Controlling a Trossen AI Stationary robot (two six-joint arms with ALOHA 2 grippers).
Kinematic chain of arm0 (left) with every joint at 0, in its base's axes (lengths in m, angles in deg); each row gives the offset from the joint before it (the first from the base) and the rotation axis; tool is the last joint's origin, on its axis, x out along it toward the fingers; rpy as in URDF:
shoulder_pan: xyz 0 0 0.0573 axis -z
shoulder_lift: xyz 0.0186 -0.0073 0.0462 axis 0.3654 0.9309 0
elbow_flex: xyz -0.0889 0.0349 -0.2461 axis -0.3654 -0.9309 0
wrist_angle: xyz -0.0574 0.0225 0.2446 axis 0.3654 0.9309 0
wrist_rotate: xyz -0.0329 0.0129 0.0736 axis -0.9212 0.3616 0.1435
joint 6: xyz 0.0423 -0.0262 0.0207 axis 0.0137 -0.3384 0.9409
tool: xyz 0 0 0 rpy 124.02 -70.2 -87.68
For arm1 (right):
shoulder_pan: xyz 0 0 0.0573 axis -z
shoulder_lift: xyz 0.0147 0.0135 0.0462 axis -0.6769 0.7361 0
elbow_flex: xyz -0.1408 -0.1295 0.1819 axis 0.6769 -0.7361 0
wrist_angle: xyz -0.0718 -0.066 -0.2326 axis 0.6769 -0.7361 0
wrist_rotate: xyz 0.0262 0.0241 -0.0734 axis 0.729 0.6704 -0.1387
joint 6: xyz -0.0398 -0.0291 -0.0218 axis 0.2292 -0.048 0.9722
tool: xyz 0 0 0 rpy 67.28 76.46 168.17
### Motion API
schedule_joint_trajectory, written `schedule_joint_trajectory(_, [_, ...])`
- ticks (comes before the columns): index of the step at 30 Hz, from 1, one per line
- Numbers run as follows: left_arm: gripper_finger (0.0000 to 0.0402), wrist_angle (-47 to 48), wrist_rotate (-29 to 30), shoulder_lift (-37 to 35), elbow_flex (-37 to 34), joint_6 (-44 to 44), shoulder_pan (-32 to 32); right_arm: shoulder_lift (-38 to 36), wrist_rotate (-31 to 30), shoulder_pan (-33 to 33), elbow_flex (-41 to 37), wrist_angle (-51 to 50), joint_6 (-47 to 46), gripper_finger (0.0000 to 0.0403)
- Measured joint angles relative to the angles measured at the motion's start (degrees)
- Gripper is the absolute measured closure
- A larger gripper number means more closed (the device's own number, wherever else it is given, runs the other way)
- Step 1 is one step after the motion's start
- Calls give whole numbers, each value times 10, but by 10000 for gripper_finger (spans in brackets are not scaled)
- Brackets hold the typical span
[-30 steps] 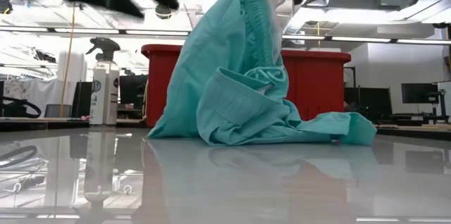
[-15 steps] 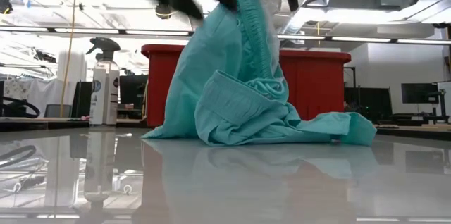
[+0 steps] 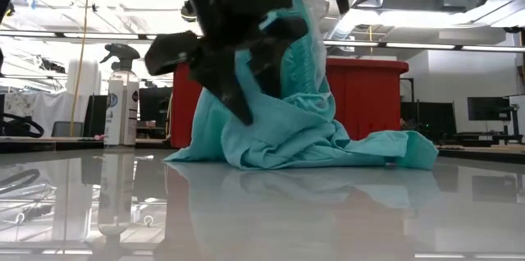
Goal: Fold laundry
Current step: Fold the light blue shorts
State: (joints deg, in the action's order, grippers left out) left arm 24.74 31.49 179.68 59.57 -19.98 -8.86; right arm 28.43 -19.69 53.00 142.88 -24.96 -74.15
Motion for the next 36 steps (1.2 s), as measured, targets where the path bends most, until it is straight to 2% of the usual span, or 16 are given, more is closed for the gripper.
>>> schedule_joint_trajectory(2, [255,9,11,-6,0,-27,-1,0,0,0,0,-3,0,381])
schedule_joint_trajectory(6, [366,29,9,-12,1,-63,-1,0,0,3,0,-7,1,381])
schedule_joint_trajectory(8, [389,50,6,-11,0,-82,0,0,-1,3,0,-18,1,384])
schedule_joint_trajectory(12, [399,98,47,-21,0,-129,16,0,-4,3,0,-63,0,384])
schedule_joint_trajectory(19, [401,219,163,-93,0,-235,100,0,-61,15,0,-157,-1,384])
schedule_joint_trajectory(24, [401,290,286,-169,0,-307,162,-5,-64,25,0,-192,-14,385])
schedule_joint_trajectory(26, [401,303,317,-202,0,-326,180,-16,-65,26,0,-202,-14,385])
schedule_joint_trajectory(31, [401,307,365,-286,0,-339,196,-67,-69,22,0,-220,-16,385])
schedule_joint_trajectory(36, [401,298,443,-355,0,-284,196,-142,-123,11,0,-230,-16,385])
